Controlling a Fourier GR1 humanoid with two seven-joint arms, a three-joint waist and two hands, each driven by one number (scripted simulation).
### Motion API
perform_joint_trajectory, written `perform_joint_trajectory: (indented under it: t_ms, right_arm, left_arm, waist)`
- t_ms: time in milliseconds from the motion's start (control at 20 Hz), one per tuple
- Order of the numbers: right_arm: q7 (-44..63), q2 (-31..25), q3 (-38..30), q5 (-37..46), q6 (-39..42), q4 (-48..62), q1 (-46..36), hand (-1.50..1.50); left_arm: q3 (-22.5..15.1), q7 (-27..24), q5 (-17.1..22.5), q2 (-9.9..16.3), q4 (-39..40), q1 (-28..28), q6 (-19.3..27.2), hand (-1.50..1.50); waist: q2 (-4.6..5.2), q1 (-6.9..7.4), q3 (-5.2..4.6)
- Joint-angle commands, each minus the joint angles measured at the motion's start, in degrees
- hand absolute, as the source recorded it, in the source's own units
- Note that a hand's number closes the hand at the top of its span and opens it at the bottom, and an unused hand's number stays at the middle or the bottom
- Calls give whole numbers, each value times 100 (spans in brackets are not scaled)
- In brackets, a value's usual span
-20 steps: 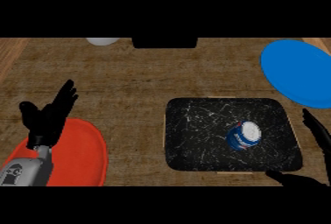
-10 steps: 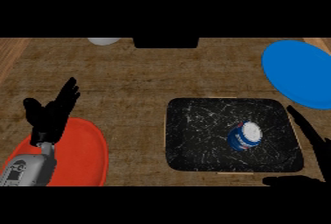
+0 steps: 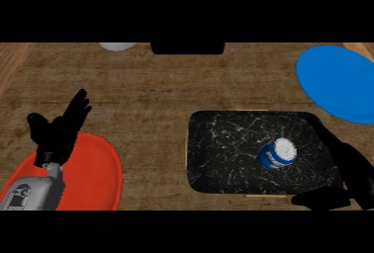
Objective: Pick the can from the tray and place it in the plate
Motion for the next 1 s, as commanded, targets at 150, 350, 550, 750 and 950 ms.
perform_joint_trajectory:
  t_ms: [150, 350, 550, 750, 950]
  right_arm:
    - [639, 333, 73, 183, 751, -40, -266, -150]
    - [343, 567, -113, 339, 877, 886, -893, -150]
    - [47, 802, -55, 909, 655, 1201, -805, -150]
    - [435, 959, -118, 1031, 962, 1166, -1105, -150]
    - [-119, 1187, 118, 1511, 665, 1780, -943, -150]
  left_arm:
    - [209, -141, -174, -131, 262, -47, -137, 0]
    - [165, -116, -258, -321, -141, 240, -132, 0]
    - [443, -67, -223, -173, 97, -4, -406, 0]
    - [216, -50, -528, -480, -330, 338, -150, 0]
    - [333, 134, -515, -439, -348, 184, -278, 0]
  waist:
    - [-2, -24, 1]
    - [0, -1, 2]
    - [0, -11, 2]
    - [-5, -2, 2]
    - [-2, -2, 3]
